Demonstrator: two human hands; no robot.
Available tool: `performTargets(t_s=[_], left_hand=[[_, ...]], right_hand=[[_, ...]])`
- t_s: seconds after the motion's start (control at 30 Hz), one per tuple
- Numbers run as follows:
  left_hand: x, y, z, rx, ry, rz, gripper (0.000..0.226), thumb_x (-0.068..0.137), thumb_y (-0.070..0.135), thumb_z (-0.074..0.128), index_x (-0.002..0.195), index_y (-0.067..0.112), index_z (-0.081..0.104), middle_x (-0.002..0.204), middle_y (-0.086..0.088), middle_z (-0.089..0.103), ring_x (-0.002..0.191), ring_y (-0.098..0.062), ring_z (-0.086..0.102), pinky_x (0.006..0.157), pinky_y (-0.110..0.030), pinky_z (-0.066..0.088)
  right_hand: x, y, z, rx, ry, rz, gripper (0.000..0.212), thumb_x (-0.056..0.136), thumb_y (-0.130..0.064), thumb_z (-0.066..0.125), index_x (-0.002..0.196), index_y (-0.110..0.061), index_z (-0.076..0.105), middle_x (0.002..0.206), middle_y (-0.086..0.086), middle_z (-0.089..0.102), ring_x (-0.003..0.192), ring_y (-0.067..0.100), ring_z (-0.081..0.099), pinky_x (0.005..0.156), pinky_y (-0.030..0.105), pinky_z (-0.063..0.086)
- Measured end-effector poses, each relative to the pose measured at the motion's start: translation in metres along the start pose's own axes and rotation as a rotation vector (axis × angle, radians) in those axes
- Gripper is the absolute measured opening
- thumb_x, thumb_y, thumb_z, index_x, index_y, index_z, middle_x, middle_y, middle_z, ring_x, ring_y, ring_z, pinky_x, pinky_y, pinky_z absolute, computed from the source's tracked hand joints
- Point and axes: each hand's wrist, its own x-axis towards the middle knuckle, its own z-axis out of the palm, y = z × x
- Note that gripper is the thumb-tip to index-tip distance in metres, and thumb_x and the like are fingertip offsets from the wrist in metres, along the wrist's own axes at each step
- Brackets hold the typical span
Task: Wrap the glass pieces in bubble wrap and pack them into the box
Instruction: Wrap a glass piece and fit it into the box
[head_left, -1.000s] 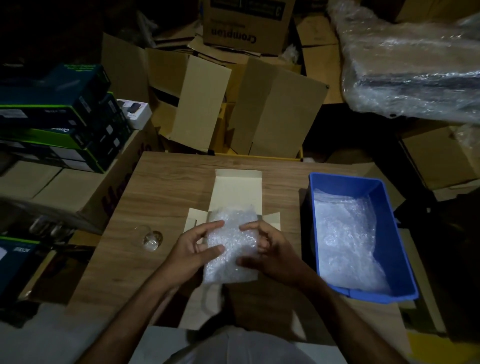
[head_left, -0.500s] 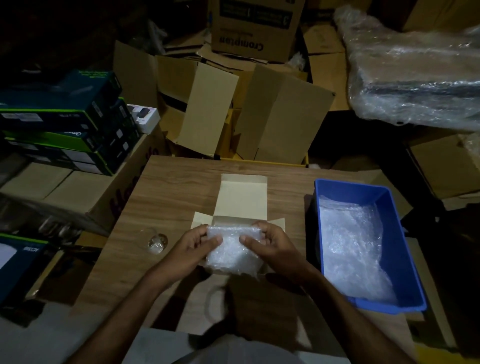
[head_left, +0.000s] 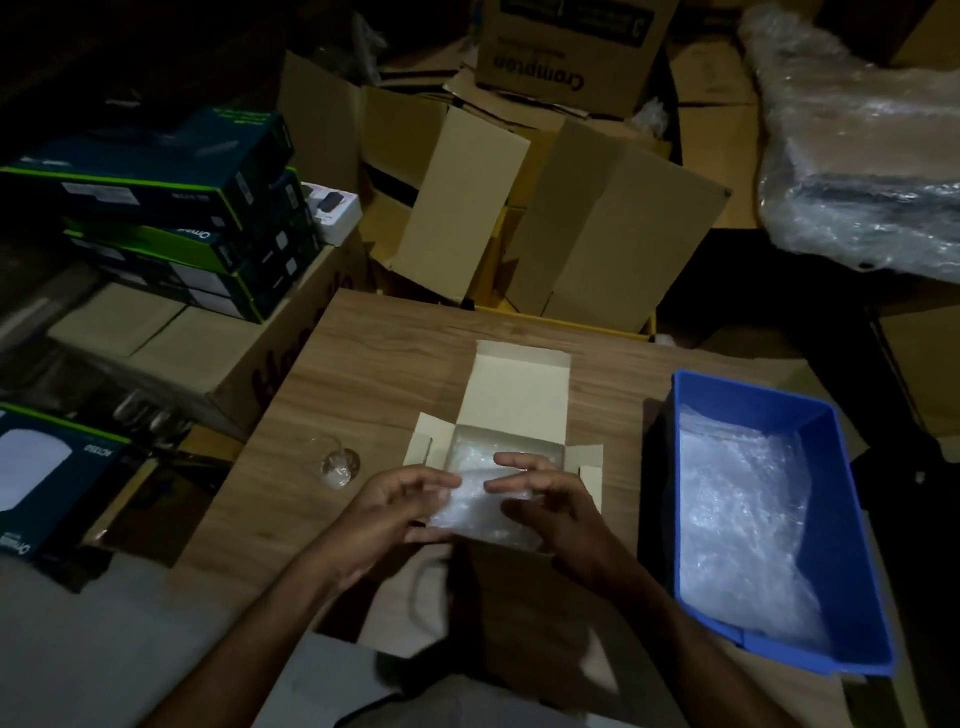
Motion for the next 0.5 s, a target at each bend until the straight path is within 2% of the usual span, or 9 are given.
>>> performTargets(t_s=[0.07, 0.1, 0.17, 0.23, 0.3, 0.4, 0.47, 0.5], left_hand=[[0.000, -0.006, -0.004, 0.039, 0.026, 0.095, 0.041, 0.092, 0.019, 0.075, 0.131, 0.018, 0.065, 0.132, -0.011, 0.068, 0.119, -0.034, 0.067, 0.090, -0.042, 0.060], [0.001, -0.008, -0.006, 0.039, 0.027, 0.128, 0.042, 0.094, 0.013, 0.072, 0.135, 0.019, 0.063, 0.132, -0.013, 0.067, 0.117, -0.034, 0.068, 0.090, -0.041, 0.060], [0.001, -0.009, -0.011, 0.106, 0.065, 0.177, 0.039, 0.097, 0.010, 0.068, 0.134, 0.021, 0.064, 0.133, -0.011, 0.067, 0.114, -0.032, 0.070, 0.087, -0.040, 0.061], [0.002, -0.012, -0.017, 0.189, 0.124, 0.221, 0.031, 0.098, 0.012, 0.065, 0.128, 0.021, 0.069, 0.133, -0.007, 0.067, 0.114, -0.029, 0.070, 0.083, -0.038, 0.062], [0.003, -0.016, -0.027, 0.283, 0.179, 0.251, 0.025, 0.099, 0.015, 0.063, 0.121, 0.024, 0.072, 0.129, -0.007, 0.066, 0.112, -0.025, 0.070, 0.079, -0.033, 0.062], [0.002, -0.016, -0.042, 0.414, 0.236, 0.273, 0.018, 0.098, 0.027, 0.064, 0.114, 0.029, 0.074, 0.120, -0.001, 0.061, 0.104, -0.020, 0.071, 0.069, -0.028, 0.062], [0.004, -0.013, -0.054, 0.482, 0.289, 0.331, 0.015, 0.096, 0.021, 0.069, 0.105, 0.031, 0.076, 0.111, 0.004, 0.059, 0.103, -0.015, 0.068, 0.069, -0.022, 0.059], [0.006, -0.011, -0.062, 0.539, 0.329, 0.369, 0.021, 0.093, 0.013, 0.071, 0.100, 0.032, 0.077, 0.108, 0.007, 0.058, 0.104, -0.011, 0.066, 0.072, -0.018, 0.057]], right_hand=[[0.005, -0.001, 0.007, -0.012, -0.003, -0.094, 0.020, 0.094, -0.006, 0.071, 0.112, -0.007, 0.076, 0.130, 0.004, 0.066, 0.125, 0.019, 0.062, 0.095, 0.049, 0.058], [0.008, 0.000, 0.012, 0.002, -0.013, -0.126, 0.025, 0.095, -0.008, 0.071, 0.120, -0.006, 0.071, 0.127, 0.006, 0.068, 0.121, 0.023, 0.065, 0.092, 0.052, 0.059], [0.014, 0.003, 0.020, 0.049, -0.045, -0.077, 0.040, 0.097, -0.013, 0.069, 0.136, -0.011, 0.058, 0.126, 0.005, 0.069, 0.115, 0.025, 0.069, 0.088, 0.047, 0.061], [0.019, 0.007, 0.027, 0.073, -0.089, 0.003, 0.044, 0.100, -0.015, 0.066, 0.141, -0.018, 0.054, 0.130, 0.001, 0.067, 0.112, 0.024, 0.071, 0.083, 0.041, 0.062], [0.026, 0.012, 0.033, 0.052, -0.114, 0.012, 0.035, 0.101, -0.014, 0.063, 0.135, -0.015, 0.060, 0.130, 0.002, 0.067, 0.107, 0.027, 0.072, 0.079, 0.043, 0.063], [0.042, 0.015, 0.047, 0.017, -0.053, -0.036, 0.023, 0.098, -0.005, 0.064, 0.120, -0.006, 0.069, 0.121, 0.006, 0.071, 0.104, 0.029, 0.073, 0.076, 0.054, 0.063], [0.054, 0.017, 0.061, -0.026, -0.001, -0.102, 0.019, 0.092, 0.006, 0.068, 0.109, -0.001, 0.073, 0.115, 0.009, 0.072, 0.103, 0.028, 0.072, 0.075, 0.057, 0.061], [0.060, 0.018, 0.068, -0.041, 0.013, -0.143, 0.020, 0.089, 0.009, 0.071, 0.106, 0.001, 0.074, 0.114, 0.011, 0.072, 0.104, 0.028, 0.072, 0.074, 0.056, 0.061]])
